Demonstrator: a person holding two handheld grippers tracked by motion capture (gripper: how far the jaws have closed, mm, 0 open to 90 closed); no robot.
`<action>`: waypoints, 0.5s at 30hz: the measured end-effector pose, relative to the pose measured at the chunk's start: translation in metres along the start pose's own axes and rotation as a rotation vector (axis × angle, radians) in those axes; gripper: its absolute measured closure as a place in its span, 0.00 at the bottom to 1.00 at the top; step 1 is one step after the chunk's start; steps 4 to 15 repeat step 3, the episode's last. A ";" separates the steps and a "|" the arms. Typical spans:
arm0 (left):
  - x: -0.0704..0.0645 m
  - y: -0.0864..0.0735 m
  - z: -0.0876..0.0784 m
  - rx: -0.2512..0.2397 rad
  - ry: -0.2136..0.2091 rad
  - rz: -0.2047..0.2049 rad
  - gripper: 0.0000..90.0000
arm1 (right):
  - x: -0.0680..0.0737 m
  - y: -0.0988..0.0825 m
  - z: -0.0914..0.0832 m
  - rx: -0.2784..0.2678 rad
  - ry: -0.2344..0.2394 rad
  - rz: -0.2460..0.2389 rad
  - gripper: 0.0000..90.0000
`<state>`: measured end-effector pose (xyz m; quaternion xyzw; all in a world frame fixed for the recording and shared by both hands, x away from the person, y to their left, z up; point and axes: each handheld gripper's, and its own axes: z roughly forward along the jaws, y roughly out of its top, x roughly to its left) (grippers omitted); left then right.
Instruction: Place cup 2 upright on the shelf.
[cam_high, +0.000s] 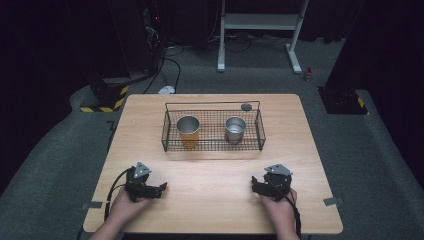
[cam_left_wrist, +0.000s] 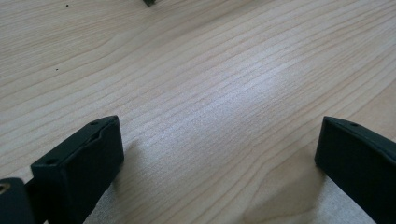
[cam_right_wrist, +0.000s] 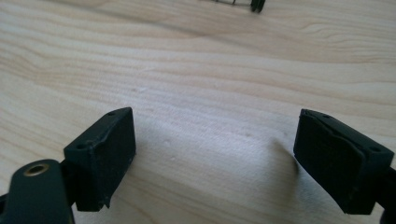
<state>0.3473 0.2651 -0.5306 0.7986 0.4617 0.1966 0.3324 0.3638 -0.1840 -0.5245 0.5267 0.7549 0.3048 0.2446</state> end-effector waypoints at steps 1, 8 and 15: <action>0.000 0.000 0.000 0.000 0.000 -0.003 0.02 | 0.002 0.000 0.001 0.010 0.002 0.001 0.14; 0.000 0.000 0.000 0.000 0.001 -0.005 0.02 | 0.000 0.001 0.002 0.018 0.021 0.015 0.13; 0.000 0.000 0.000 0.000 0.001 -0.005 0.02 | 0.000 0.001 0.002 0.018 0.021 0.015 0.13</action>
